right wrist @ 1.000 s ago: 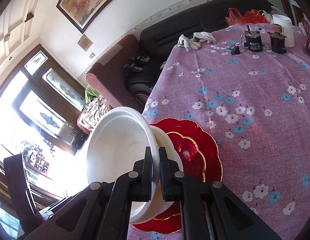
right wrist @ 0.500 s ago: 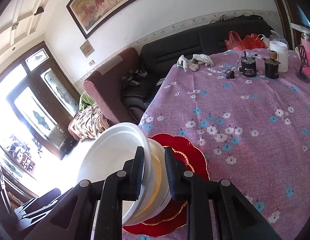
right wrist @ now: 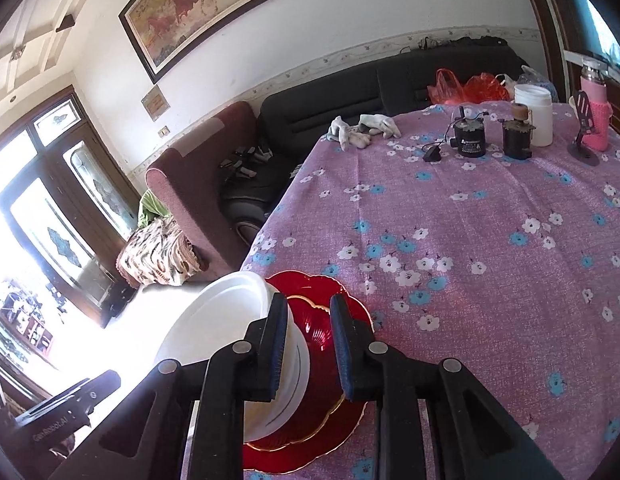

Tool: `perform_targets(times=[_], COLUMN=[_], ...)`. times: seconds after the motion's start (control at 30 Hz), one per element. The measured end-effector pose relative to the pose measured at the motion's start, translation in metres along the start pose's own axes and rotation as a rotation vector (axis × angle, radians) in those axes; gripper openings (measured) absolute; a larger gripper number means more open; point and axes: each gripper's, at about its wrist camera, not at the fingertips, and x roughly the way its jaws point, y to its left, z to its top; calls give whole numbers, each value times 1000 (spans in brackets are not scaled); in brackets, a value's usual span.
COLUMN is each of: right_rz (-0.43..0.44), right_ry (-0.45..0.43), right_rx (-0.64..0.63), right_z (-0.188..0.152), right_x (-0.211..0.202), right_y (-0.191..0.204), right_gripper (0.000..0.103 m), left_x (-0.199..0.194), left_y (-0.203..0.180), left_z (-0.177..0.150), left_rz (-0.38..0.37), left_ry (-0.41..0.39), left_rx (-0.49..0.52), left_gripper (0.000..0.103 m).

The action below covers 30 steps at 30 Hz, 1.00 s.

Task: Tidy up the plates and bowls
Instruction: 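Lower the white bowl onto the stacked bowls and open the right gripper, then withdraw the right gripper away from the finished stack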

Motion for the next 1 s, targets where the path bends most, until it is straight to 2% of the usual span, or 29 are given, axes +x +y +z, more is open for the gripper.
perform_targets(times=[0.2, 0.33, 0.47, 0.63, 0.77, 0.93, 1.0], right_rz=[-16, 5, 14, 61, 45, 44, 53], right_ry=[46, 36, -18, -82, -116, -140, -141], right_rx=[-20, -12, -8, -19, -39, -60, -87], right_z=[-12, -12, -3, 0, -4, -18, -28], right_x=[16, 12, -9, -41, -64, -89, -96], right_y=[4, 3, -6, -35, -66, -103, -114], right_gripper=[24, 24, 24, 24, 24, 24, 24], left_x=[-1, -2, -7, -24, -35, -43, -46], left_y=[-2, -9, -25, -69, -103, -128, -134], left_z=[-1, -3, -9, -26, -43, -60, -67], left_rz=[-16, -40, -79, -128, -147, -150, -140], left_ry=[0, 4, -7, -77, -128, -152, -167], left_rx=[-2, 9, 28, 129, 212, 236, 224], left_gripper=[69, 69, 69, 69, 78, 79, 84])
